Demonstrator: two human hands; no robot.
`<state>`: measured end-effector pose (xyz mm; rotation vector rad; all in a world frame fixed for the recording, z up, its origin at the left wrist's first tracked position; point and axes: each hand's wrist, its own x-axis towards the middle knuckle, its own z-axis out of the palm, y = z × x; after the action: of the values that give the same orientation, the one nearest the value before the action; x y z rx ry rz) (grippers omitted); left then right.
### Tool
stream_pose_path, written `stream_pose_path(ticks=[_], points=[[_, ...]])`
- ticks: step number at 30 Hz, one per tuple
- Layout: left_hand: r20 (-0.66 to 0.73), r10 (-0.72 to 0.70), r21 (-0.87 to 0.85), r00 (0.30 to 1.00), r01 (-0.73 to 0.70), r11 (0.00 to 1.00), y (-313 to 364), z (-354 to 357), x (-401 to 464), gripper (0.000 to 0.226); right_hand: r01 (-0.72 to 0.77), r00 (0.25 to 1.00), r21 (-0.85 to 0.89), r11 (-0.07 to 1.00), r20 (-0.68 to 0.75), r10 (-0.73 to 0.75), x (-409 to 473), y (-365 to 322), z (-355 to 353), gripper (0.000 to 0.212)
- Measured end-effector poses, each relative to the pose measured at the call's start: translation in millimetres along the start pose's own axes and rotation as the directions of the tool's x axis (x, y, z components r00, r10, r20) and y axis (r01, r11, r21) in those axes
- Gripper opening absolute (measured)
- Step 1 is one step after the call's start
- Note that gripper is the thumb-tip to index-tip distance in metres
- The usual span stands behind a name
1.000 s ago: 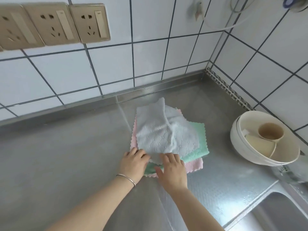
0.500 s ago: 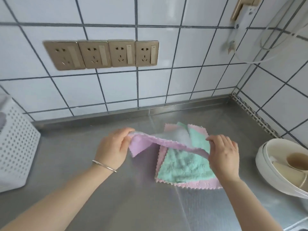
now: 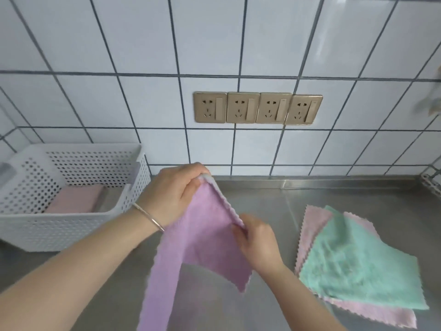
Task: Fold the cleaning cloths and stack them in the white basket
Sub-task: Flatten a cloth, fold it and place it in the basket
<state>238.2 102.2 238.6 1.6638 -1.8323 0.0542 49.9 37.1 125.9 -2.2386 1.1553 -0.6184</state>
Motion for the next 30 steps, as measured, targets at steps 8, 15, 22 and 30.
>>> stream_pose_path(ticks=[8, 15, 22, 30], points=[[-0.16, -0.222, 0.101, 0.962, 0.239, 0.966, -72, -68, 15, 0.038, -0.157, 0.981, -0.002, 0.988, -0.117, 0.156, 61, -7, -33, 0.042], [-0.341, -0.233, 0.109, 0.911, 0.285, 0.952, -84, -84, 7, 0.018, 0.088, 0.889, -0.017, 0.996, -0.45, -0.086, 74, -42, -87, 0.016], [-0.041, -0.209, 0.073, 0.977, 0.211, 0.975, -87, -17, -98, 0.026, 0.212, 0.899, -0.202, 0.956, -0.344, -0.272, 14, 28, -59, 0.006], [0.41, -0.253, 0.103, 0.876, 0.231, 0.967, -83, 106, -227, 0.019, -0.062, 0.985, -0.268, 0.961, 0.139, 0.102, -98, 141, 45, 0.046]])
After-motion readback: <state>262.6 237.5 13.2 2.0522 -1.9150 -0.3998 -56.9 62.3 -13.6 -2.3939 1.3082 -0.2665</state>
